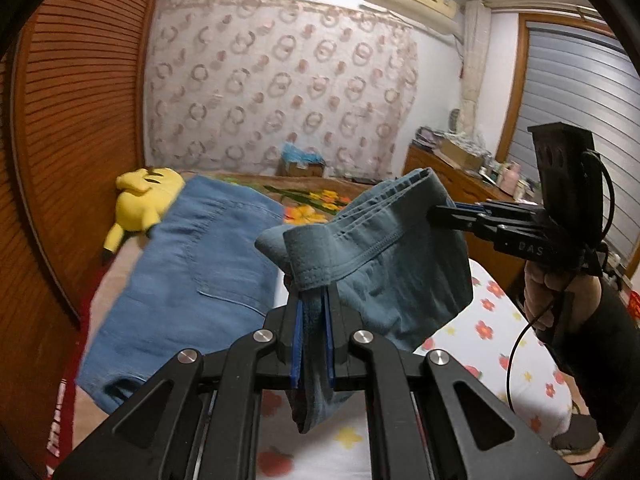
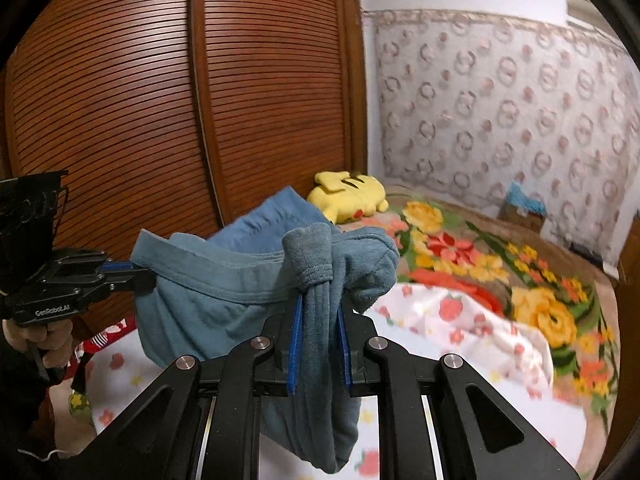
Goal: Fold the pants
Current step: 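Lift the folded shorts with both tools and carry them onto the jeans stack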
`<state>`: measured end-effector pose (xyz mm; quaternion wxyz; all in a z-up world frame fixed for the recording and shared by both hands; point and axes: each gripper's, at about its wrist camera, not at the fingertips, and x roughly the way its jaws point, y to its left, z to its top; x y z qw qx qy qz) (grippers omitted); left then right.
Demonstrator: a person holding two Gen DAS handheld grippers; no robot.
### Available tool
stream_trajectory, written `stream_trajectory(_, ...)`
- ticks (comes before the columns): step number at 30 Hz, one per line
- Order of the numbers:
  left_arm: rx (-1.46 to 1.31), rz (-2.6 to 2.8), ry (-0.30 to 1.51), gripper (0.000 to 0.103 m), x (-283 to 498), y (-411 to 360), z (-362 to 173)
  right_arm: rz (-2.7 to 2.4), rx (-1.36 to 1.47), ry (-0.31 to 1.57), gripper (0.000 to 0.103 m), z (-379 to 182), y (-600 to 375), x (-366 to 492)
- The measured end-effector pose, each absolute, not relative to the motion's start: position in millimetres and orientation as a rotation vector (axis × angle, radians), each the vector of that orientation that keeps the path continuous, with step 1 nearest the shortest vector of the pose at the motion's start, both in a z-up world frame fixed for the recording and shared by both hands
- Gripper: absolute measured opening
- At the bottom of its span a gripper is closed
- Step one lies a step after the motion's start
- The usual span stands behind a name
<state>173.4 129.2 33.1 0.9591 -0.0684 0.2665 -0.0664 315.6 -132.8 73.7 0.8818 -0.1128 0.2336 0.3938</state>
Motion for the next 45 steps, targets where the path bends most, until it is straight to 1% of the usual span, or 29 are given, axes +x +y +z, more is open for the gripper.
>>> stream_trajectory(9, -0.155, -0.036, 0.513, 0.010, 184, 165, 37, 0.857, -0.299, 0.458, 0.016, 72, -83, 359)
stream_trajectory(19, -0.182, 0.036, 0.538, 0.010, 196, 196, 15, 0.882, -0.370, 0.477, 0.016, 57, -46, 393)
stream_trajectory(37, -0.274, 0.120, 0.549, 0.010, 183, 221, -7, 0.980, -0.475, 0.471, 0.014, 51, 34, 432)
stream_trajectory(41, -0.285, 0.143, 0.576, 0.010, 183, 224, -16, 0.981, -0.482, 0.476, 0.014, 44, 41, 439)
stream_trajectory(43, -0.289, 0.160, 0.592, 0.011, 184, 226, -20, 0.970, -0.481, 0.503, 0.015, 37, 43, 445)
stream_trajectory(44, -0.291, 0.169, 0.595, 0.015, 183, 227, -20, 0.959, -0.476, 0.512, 0.018, 36, 42, 449)
stream_trajectory(45, -0.291, 0.177, 0.592, 0.020, 183, 228, -20, 0.941, -0.466, 0.519, 0.025, 35, 39, 452)
